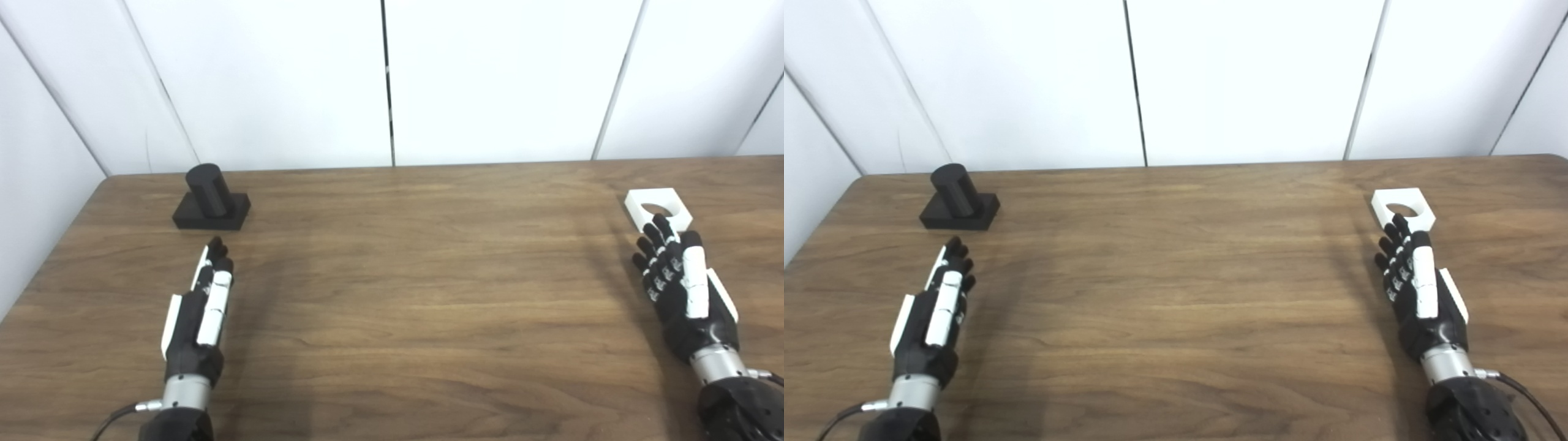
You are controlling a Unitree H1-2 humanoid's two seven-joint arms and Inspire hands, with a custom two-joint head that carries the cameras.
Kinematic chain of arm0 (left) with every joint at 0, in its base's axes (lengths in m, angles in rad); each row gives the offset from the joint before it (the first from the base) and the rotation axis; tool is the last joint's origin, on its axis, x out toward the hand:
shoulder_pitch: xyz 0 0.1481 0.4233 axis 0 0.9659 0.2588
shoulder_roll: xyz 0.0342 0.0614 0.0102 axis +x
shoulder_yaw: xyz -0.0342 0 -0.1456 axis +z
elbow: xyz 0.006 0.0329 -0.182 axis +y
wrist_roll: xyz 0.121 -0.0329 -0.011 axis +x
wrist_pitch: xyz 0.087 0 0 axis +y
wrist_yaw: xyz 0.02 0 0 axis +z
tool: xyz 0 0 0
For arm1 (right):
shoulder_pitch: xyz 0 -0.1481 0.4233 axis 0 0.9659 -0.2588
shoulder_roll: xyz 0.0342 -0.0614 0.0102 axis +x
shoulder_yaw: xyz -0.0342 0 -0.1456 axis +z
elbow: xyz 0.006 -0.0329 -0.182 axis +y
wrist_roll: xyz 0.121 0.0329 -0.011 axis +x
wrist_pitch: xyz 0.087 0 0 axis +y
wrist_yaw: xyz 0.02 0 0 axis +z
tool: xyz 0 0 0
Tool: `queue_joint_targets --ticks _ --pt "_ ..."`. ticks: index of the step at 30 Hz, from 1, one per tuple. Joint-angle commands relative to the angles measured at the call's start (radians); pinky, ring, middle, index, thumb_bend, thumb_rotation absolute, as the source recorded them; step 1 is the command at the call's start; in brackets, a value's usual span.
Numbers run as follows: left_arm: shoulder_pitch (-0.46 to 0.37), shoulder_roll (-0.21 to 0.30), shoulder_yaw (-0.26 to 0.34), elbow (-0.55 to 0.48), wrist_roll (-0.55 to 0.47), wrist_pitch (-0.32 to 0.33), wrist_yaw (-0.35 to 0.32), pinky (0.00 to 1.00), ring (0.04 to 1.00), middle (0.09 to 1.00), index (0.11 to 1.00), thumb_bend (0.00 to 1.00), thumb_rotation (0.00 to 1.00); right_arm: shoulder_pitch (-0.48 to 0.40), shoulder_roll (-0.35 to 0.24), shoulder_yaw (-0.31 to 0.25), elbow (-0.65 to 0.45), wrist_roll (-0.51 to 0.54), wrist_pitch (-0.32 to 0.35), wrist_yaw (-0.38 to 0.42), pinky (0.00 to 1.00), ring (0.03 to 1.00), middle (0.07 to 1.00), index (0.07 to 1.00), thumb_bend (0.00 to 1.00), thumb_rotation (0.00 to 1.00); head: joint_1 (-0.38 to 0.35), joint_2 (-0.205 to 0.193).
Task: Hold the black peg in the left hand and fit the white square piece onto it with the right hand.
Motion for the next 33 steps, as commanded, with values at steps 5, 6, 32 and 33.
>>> queue_joint_targets --ticks 5,6,32,33 --pt "-0.081 0.067 0.029 -0.044 0.031 0.01 0.017 1.0 1.0 1.0 1.0 0.54 0.75 -0.026 -0.015 0.011 0.019 0.006 -0.012 0.024 1.0 1.0 1.0 1.0 0.58 1.0 0.016 0.001" --pt "-0.09 0.077 0.034 -0.046 0.034 0.021 0.02 1.0 1.0 1.0 1.0 0.52 0.72 -0.026 -0.015 0.011 0.023 0.007 -0.016 0.025 1.0 1.0 1.0 1.0 0.57 1.0 0.018 0.0" --pt "-0.297 0.336 0.035 0.26 0.33 0.134 0.089 0.92 0.992 1.0 1.0 0.84 0.45 -0.025 -0.027 0.009 0.001 0.042 0.002 0.04 1.0 1.0 1.0 1.0 0.58 1.0 0.036 0.007" --pt "-0.308 0.349 0.028 0.272 0.34 0.137 0.084 0.89 0.974 1.0 1.0 0.84 0.46 -0.024 -0.027 0.009 0.002 0.04 0.0 0.039 1.0 1.0 1.0 1.0 0.58 1.0 0.039 -0.001"
